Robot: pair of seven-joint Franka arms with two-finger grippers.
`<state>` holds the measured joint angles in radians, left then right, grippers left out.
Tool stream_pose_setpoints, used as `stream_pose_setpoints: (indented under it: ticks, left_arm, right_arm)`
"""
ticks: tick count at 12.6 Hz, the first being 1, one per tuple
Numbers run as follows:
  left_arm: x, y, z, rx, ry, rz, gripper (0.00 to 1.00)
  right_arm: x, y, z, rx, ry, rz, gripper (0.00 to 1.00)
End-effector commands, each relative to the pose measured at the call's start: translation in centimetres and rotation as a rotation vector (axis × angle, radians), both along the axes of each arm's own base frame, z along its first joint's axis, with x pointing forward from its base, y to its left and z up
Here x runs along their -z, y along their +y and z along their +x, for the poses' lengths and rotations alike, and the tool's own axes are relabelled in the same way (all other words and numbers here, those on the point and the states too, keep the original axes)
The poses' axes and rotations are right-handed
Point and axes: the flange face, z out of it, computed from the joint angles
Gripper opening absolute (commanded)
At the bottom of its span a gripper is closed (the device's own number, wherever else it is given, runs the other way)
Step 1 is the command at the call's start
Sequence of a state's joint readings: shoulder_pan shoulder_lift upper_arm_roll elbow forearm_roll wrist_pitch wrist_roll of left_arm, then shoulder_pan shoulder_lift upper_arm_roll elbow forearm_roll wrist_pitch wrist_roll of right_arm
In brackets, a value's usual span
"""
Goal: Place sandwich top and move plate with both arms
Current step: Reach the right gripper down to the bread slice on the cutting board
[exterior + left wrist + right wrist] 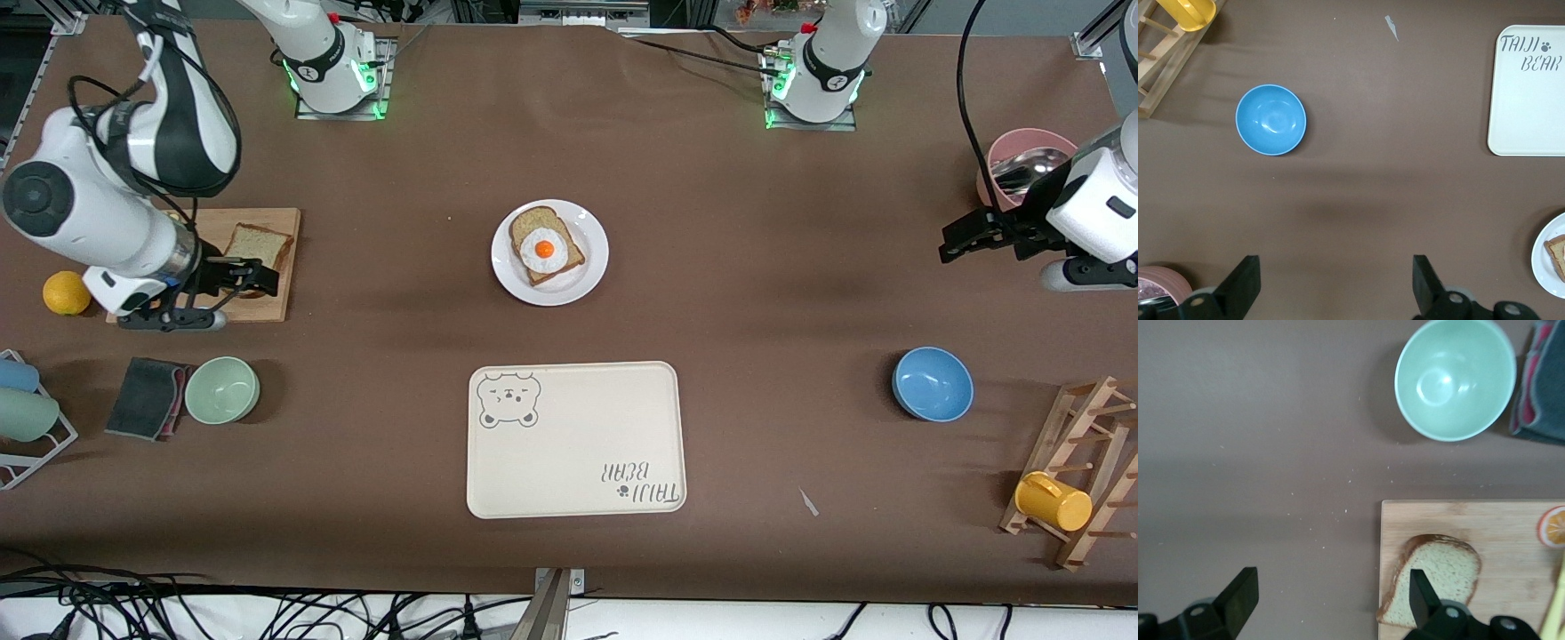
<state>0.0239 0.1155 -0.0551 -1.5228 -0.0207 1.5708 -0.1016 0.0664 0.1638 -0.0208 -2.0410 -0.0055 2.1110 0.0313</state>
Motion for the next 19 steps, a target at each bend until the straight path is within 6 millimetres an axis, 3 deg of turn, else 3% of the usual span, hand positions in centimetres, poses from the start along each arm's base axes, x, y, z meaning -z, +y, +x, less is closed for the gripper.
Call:
stream_pose_setpoints:
  ticks: [1, 6, 9, 11, 13, 19]
  left_arm:
    - [-0.2, -0.1, 0.3, -0.004, -0.002, 0.014, 1.0]
    - [0.0, -0.2, 0.2, -0.001, 0.004, 0.013, 1.0]
    - [0.3, -0.2, 0.1, -0.001, 0.012, 0.013, 1.0]
    - [0.5, -0.2, 0.1, 0.002, 0.016, 0.013, 1.0]
    - [0.6, -0.2, 0.1, 0.002, 0.021, 0.013, 1.0]
    - [0.5, -0.5, 0.0, 0.001, 0.024, 0.013, 1.0]
  right_arm:
    - [2.9, 0.0, -1.9, -0.008, -0.004, -0.009, 1.0]
    - [6.8, 0.3, -4.8, -0.204, -0.01, -0.184, 1.0]
    - [10.4, 0.9, -8.0, -0.109, -0.023, -0.171, 1.0]
    - [10.8, 3.6, -9.2, -0.077, -0.038, -0.17, 1.0]
    - [12.2, 3.7, -10.9, -0.055, -0.023, -0.191, 1.0]
    - [15.0, 4.1, -12.2, 0.012, -0.002, -0.394, 1.0]
